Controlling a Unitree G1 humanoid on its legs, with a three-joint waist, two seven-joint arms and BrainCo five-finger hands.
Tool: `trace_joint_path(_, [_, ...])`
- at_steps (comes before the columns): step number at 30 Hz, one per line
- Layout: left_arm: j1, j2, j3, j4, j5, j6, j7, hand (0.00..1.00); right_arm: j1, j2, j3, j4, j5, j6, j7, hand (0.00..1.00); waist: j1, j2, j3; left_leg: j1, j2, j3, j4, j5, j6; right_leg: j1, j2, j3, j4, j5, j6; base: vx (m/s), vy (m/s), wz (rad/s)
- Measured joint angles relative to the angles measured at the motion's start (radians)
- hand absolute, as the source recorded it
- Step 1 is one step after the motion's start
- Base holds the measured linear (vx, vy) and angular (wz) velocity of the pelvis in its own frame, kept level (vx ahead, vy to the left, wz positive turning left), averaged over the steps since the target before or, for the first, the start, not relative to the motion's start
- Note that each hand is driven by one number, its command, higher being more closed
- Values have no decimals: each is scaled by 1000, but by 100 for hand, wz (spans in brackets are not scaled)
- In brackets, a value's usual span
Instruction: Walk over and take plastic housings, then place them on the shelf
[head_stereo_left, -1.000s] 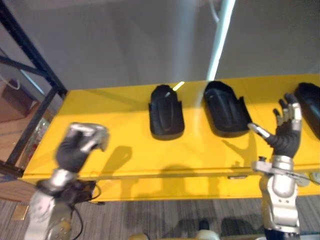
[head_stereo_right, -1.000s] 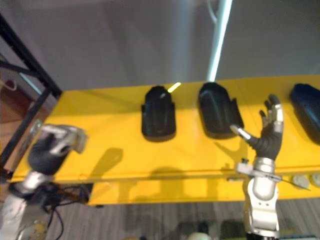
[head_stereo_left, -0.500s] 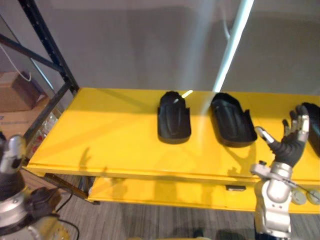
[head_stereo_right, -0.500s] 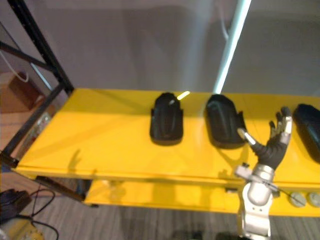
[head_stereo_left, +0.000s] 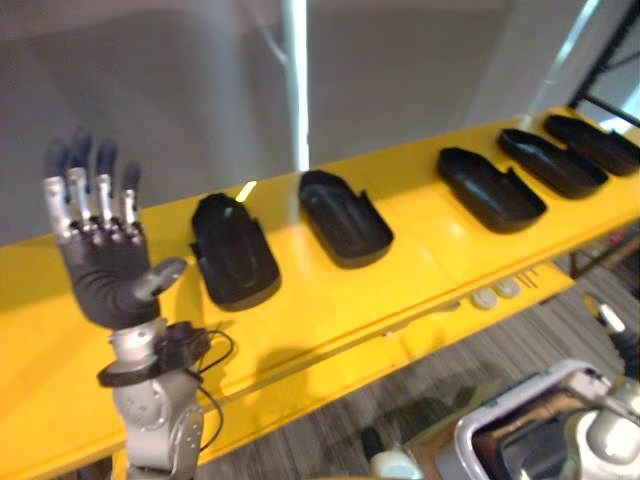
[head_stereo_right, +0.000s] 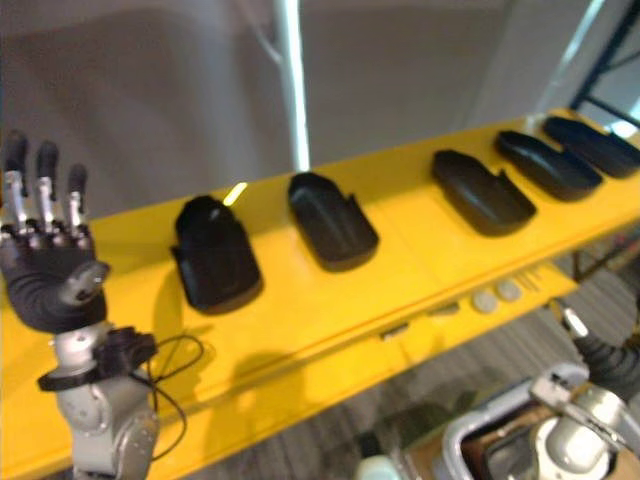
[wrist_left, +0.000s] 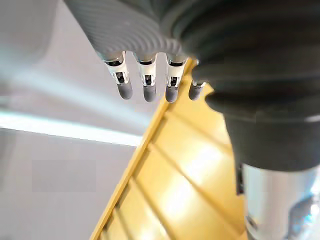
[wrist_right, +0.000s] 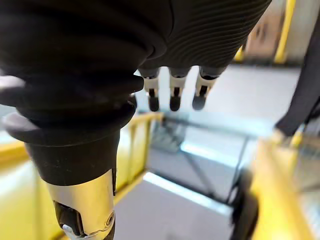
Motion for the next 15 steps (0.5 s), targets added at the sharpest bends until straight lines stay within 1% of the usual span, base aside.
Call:
trace_joint_path(2, [-1,0,-13,2,17,9,1,0,5,5,2,0,11,-16,0,0,-2,11,6,7,0,14,-1,-1,1,-1,3,9,0,1,1,-26,-1,-14])
trace_joint_path(4, [-2,0,-16,4,24,33,3,0,4,26,4,-2,23,-40,5,0,1,23,18,17,0,24,-3,-1,1,0,6,23,0,4,2,-49,-13,-15])
trace_joint_path(6, [1,1,-14,6,24,48,9,0,-1,31,20,-8,53,-51,26,0,4,29,22,15,-1,22,3,-2,3,0,6,24,0,4,2,-66,-20,-6])
trace_joint_path(8, [5,1,-10,6,24,54,22,0,-11,30,46,-16,58,-52,47,0,15,32,27,10,1,11,20,-10,11,-1,9,28,0,6,1,-57,-17,-8])
trace_joint_path(9, [18,2,7,5,25,55,28,0,-28,29,71,-21,63,-53,65,0,30,25,32,-23,0,-54,72,-25,38,-13,11,51,0,8,0,-78,-17,-45])
trace_joint_path(10, [38,3,40,-3,24,55,34,0,-69,18,102,-22,69,-53,77,0,55,26,43,-56,-4,-152,135,-44,67,-29,16,85,-1,15,-3,-100,-14,-71])
trace_joint_path(11, [57,3,69,-11,25,54,43,0,-108,-2,128,-23,77,-53,87,0,75,30,59,-80,-8,-231,176,-71,81,-41,24,107,-2,17,2,-146,18,-76])
trace_joint_path(12, [69,3,86,-19,25,53,47,0,-134,-20,142,-23,78,-53,89,0,84,36,71,-96,-9,-278,199,-93,84,-51,31,118,-1,20,3,-152,53,-59])
trace_joint_path(13, [90,3,105,-33,25,50,55,0,-175,-50,162,-19,82,-53,90,0,93,49,81,-119,-11,-336,222,-127,80,-71,43,134,-1,28,7,-200,110,-51])
trace_joint_path(14, [111,3,127,-48,25,41,63,0,-228,-84,188,-12,98,-53,89,0,109,67,96,-132,-21,-378,221,-169,60,-93,48,140,-1,40,5,-194,141,-47])
trace_joint_path(15, [122,4,146,-58,25,39,67,0,-268,-90,210,4,98,-54,89,0,123,54,115,-150,-39,-372,237,-173,59,-107,29,150,-1,55,16,-187,135,-25])
